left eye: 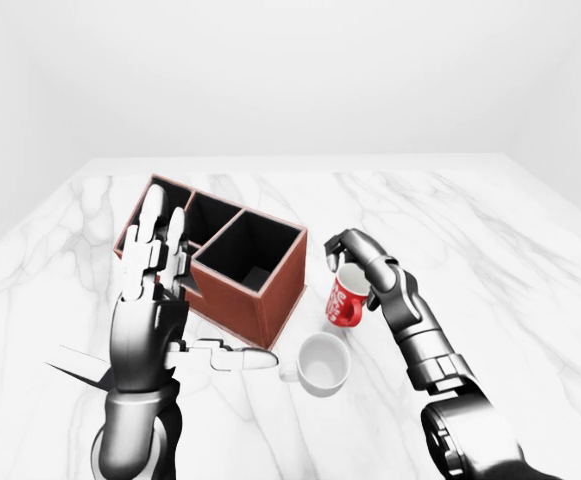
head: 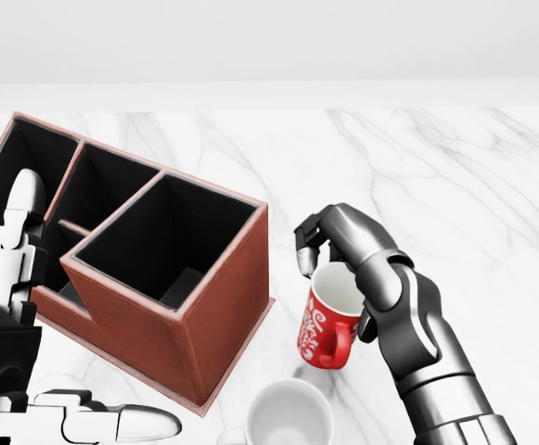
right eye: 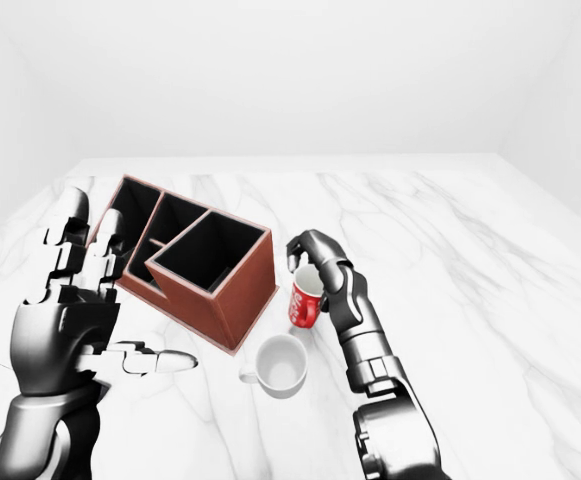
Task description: Pick up the red mug and place it to the right of the caddy.
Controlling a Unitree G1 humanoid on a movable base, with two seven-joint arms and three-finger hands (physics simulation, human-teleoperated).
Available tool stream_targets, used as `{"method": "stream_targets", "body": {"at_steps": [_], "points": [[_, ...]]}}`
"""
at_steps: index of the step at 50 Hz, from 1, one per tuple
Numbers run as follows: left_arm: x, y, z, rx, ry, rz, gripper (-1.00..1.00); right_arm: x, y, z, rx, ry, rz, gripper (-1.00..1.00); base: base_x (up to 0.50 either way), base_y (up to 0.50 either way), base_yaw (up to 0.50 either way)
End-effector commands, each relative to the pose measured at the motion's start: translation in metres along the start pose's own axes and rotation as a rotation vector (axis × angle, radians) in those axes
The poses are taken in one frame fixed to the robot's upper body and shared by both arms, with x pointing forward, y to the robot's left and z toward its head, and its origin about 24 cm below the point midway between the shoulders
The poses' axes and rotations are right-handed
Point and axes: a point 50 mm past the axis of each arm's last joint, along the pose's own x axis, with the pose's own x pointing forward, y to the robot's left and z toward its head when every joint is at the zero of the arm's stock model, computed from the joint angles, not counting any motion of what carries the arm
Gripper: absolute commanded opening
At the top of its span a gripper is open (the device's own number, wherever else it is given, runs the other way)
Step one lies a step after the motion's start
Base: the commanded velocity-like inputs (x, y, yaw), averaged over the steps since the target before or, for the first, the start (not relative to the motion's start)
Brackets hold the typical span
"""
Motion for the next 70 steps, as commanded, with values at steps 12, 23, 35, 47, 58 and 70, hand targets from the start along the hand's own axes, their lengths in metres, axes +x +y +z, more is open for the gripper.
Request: {"method": "stream_targets", "body": {"at_steps": [12, 23, 35, 47, 58, 70], "points": [[0.001, 0.001, 0.002, 0.0, -0.013, 0.003, 1.0, 0.002, 0.003, 0.004, -0.053, 0.006, -0.087, -1.0, 0.0, 0.0, 0.0], [0.0, 0.001, 0.001, 0.001, -0.007, 0.003, 1.0, 0.003, 0.02, 0.005, -0.042, 0.011, -0.077, -1.0, 0.0, 0.0, 0.0], [0.001, 0.001, 0.001, 0.001, -0.009, 0.002, 1.0, 0.006, 0.023, 0.005, -0.037, 0.025, -0.096, -1.0, 0.0, 0.0, 0.0], [0.0, 0.0, 0.0, -0.001, 0.0, -0.002, 1.0, 0.011, 0.009, 0.004, -0.033, 0.04, -0.166, -1.0, 0.0, 0.0, 0.0], [0.0, 0.0, 0.002, 0.0, -0.009, -0.001, 1.0, 0.012, 0.009, 0.005, -0.048, 0.04, -0.185, -1.0, 0.0, 0.0, 0.0], [0.0, 0.002, 0.005, 0.001, -0.02, 0.003, 1.0, 0.011, 0.015, 0.002, -0.066, 0.05, -0.19, -1.0, 0.0, 0.0, 0.0]]}}
